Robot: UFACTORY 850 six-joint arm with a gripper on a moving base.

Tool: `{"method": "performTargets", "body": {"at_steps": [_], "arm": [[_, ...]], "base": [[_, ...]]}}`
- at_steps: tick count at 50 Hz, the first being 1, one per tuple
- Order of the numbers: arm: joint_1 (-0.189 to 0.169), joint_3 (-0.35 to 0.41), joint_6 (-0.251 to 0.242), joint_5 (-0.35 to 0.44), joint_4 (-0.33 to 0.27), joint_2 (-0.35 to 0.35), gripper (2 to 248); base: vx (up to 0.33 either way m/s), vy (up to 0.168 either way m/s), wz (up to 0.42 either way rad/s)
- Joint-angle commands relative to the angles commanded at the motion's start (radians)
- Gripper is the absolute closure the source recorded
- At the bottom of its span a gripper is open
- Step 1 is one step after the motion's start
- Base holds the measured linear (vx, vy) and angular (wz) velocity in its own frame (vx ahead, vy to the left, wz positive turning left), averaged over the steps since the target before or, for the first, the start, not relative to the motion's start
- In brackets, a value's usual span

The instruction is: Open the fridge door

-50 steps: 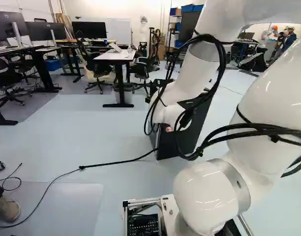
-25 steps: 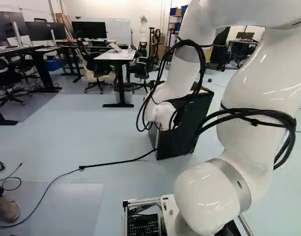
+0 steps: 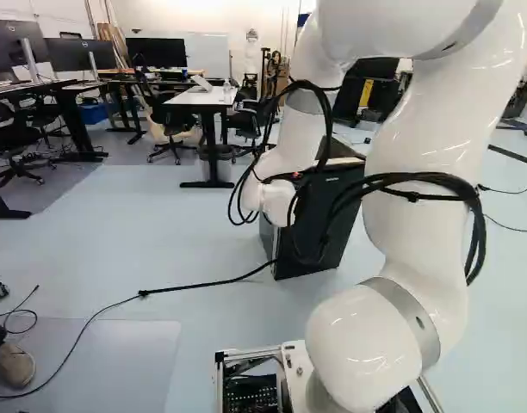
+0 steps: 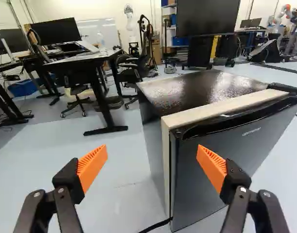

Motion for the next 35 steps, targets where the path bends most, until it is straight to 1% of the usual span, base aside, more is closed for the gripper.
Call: {"method": "performTargets", "body": {"at_steps": [14,35], "arm": [[0.013,-0.05,0.0,0.055,0.071,-0.075,3],[0.014,-0.104,0.0,0.137,0.178,-0.168,3]], "base": [[0.0,0.0,0.0],[0.0,0.0,0.0]]}}
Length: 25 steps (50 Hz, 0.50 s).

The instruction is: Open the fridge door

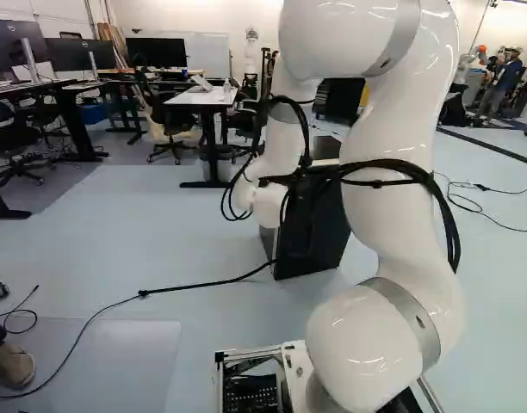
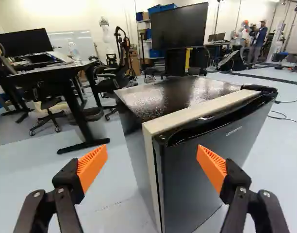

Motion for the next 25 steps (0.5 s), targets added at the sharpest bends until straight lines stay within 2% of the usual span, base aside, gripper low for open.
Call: {"method": "performTargets", "body": {"at_steps": [25], "arm": [[0.012,-0.058,0.0,0.098,0.127,-0.104,3]], "base": [[0.0,0.0,0.0]]}}
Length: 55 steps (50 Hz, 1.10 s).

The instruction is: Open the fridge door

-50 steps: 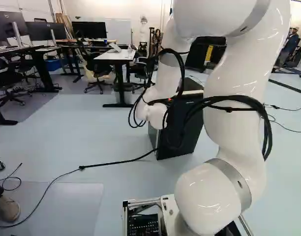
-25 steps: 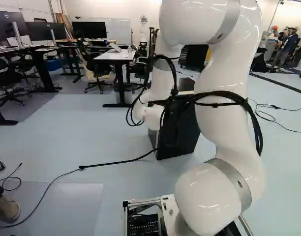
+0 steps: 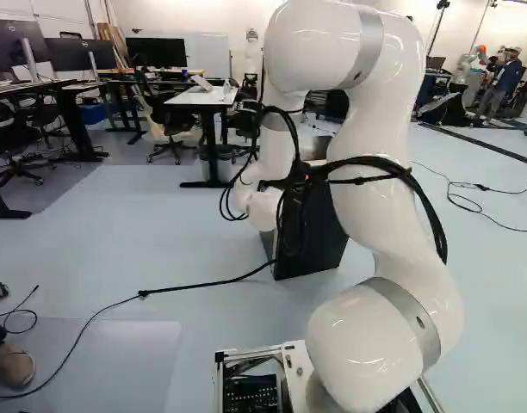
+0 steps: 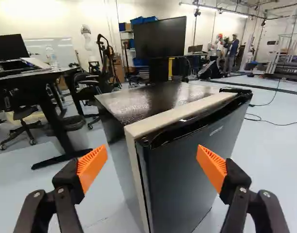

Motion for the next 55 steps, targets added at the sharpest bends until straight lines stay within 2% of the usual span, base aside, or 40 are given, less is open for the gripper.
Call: {"method": "performTargets", "body": {"at_steps": [25,42,55], "arm": [[0.023,-0.059,0.0,0.095,0.122,-0.102,3],[0.046,-0.088,0.0,0.102,0.132,-0.127,3],[0.045,-0.114,0.0,0.102,0.132,-0.142,3]], "base": [[0.0,0.0,0.0],[0.0,0.0,0.0],[0.0,0.0,0.0]]}}
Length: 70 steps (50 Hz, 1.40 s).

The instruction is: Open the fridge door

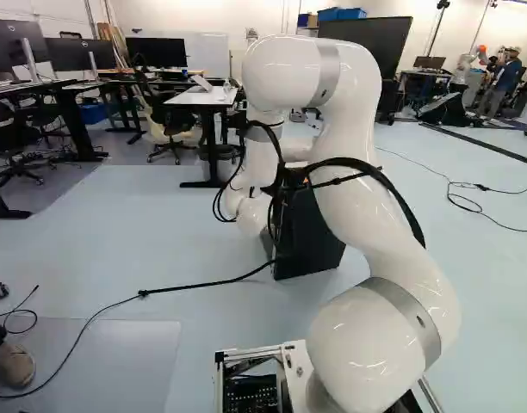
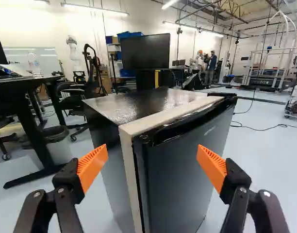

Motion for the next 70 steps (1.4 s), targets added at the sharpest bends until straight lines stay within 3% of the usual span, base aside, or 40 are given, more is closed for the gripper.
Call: {"method": "performTargets", "body": {"at_steps": [39,59,70], "arm": [[-0.054,-0.014,0.0,0.0,0.019,-0.008,3],[-0.085,0.067,0.0,0.0,0.029,0.039,3],[-0.091,0.13,0.0,-0.012,0.08,0.075,3]], "base": [[0.0,0.0,0.0],[0.0,0.0,0.0],[-0.005,-0.004,-0.017]]}}
